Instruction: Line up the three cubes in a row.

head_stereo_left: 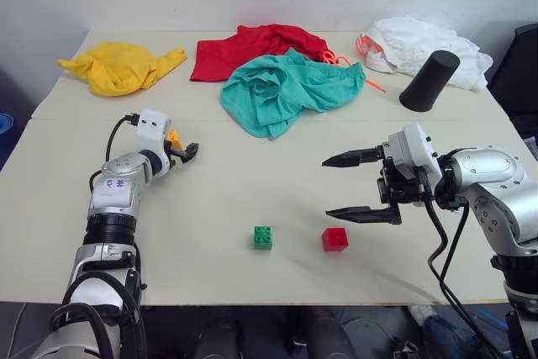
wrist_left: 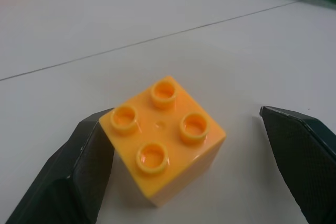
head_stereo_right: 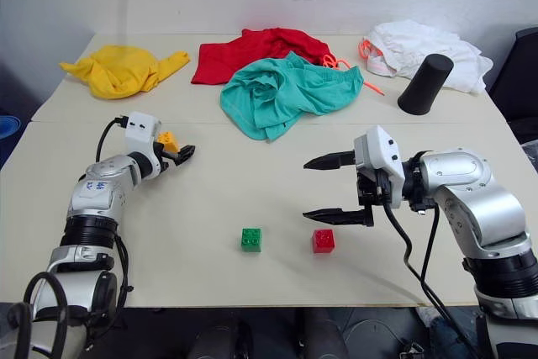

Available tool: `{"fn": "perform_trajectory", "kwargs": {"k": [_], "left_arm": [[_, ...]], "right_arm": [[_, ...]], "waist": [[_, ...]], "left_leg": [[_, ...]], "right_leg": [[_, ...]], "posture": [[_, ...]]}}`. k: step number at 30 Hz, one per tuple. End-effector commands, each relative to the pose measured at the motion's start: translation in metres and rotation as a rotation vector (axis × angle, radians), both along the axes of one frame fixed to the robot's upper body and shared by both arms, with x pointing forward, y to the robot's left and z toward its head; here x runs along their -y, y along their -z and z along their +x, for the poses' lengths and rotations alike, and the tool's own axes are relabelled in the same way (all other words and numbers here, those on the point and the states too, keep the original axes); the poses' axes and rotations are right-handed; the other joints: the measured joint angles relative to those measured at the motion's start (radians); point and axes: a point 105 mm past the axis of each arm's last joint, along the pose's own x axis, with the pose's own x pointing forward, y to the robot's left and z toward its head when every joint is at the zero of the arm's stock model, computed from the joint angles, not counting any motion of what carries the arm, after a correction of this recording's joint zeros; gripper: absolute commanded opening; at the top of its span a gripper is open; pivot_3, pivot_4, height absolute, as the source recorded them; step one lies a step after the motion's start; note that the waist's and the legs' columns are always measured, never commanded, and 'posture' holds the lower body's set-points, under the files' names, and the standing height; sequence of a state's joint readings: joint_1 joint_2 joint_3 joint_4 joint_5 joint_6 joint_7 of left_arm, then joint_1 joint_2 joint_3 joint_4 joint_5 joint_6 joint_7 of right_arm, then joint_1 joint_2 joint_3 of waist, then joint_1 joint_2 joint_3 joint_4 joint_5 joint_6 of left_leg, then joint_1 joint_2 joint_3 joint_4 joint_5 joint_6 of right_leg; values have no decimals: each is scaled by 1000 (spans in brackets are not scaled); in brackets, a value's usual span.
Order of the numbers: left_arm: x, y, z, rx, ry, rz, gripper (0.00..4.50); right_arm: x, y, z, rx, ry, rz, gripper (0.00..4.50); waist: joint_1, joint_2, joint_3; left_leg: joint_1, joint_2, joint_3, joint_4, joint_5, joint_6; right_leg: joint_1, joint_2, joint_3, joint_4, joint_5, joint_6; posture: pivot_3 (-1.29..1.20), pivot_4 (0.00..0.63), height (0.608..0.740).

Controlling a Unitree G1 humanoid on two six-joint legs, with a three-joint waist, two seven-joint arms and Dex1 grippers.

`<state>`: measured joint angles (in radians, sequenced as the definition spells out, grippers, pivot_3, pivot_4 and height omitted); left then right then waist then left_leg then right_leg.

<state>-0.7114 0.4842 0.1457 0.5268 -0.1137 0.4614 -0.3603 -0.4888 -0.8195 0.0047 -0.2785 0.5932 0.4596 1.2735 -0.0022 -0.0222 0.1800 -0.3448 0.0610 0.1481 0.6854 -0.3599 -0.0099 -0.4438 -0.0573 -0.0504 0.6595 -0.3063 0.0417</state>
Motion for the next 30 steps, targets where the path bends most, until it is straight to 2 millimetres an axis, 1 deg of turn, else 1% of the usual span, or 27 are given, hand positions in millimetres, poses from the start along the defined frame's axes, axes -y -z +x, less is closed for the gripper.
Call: {"fn": "perform_trajectory", "kwargs": {"k": [1, 3, 7, 9, 10, 11, 14, 15, 16, 18, 26, 29, 30], "left_arm": [[-3, -13, 2, 46, -22, 8, 4460], [-2, -13, 1, 46, -35, -4, 4460], [7, -10, -3, 52, -29, -24, 4460], [7, -6, -4, 52, -79, -56, 4460], [8, -4, -5, 48, -97, -66, 4087], [8, -2, -6, 44, -112, -74, 3906], [8, 0, -8, 41, -140, -86, 3037], [7, 0, -8, 41, -143, -86, 2823], [7, 1, -9, 39, -144, -83, 2437], [7, 2, -10, 37, -138, -78, 2079], [3, 0, -8, 38, -109, -46, 2078], [2, 0, -9, 29, -48, -10, 2078], [1, -3, -11, 36, -2, 1, 2078]], "right_arm": [[-1, -11, -6, 60, -18, 7, 4500], [-1, -11, -5, 63, -16, 7, 4500], [-2, -11, -5, 64, -15, 8, 4500], [-3, -11, -5, 63, -17, 8, 4500], [-3, -10, -5, 64, -18, 7, 4500], [-3, -10, -5, 64, -19, 5, 4500], [-3, -10, -5, 62, -22, 4, 4500], [-3, -10, -5, 62, -22, 3, 4500], [-3, -9, -5, 62, -22, 3, 4500], [-3, -9, -5, 61, -24, 3, 4500], [-4, -8, -6, 62, -27, 0, 4500], [-3, -7, -6, 61, -26, -5, 4500], [-2, -6, -7, 59, -26, -11, 4500]], "waist": [[1, 0, 0], [1, 0, 0], [1, 0, 0], [1, 0, 0], [0, 0, 0], [1, 0, 0], [0, 0, 0], [0, 0, 0], [0, 0, 0], [0, 0, 0], [0, 0, 0], [0, 0, 0], [-1, 0, 0]], "left_leg": [[0, 0, 0, 0, 0, 0], [0, 0, 0, 0, 0, 0], [0, 0, 0, 0, 0, 0], [0, 0, 0, 0, 0, 0], [0, 0, 0, 0, 0, 0], [0, 0, 0, 0, 0, 0], [0, 0, 0, 0, 0, 0], [0, 0, 0, 0, 0, 0], [0, 0, 0, 0, 0, 0], [0, 0, 0, 0, 0, 0], [0, 0, 0, 0, 0, 0], [1, 0, 0, 0, 0, 0], [0, 0, 0, 0, 0, 0]], "right_leg": [[0, 0, 0, 0, 0, 0], [0, 0, 0, 0, 0, 0], [0, 0, 0, 0, 0, 0], [0, 0, 0, 0, 0, 0], [0, 0, 0, 0, 0, 0], [0, 0, 1, 0, 0, 0], [0, 0, 1, 1, 0, 0], [0, 0, 1, 1, 0, 0], [0, 0, 1, 1, 0, 0], [0, 0, 1, 1, 0, 0], [0, 0, 1, 1, 0, 0], [0, 0, 1, 1, 0, 0], [0, 0, 0, 1, 0, 0]], "posture": [[0, 150, 740], [0, 150, 740], [0, 150, 740], [0, 150, 740], [0, 150, 740], [0, 150, 740], [0, 150, 740], [0, 150, 740], [0, 150, 740], [0, 150, 740], [0, 150, 740], [0, 150, 740], [0, 150, 740]]}}
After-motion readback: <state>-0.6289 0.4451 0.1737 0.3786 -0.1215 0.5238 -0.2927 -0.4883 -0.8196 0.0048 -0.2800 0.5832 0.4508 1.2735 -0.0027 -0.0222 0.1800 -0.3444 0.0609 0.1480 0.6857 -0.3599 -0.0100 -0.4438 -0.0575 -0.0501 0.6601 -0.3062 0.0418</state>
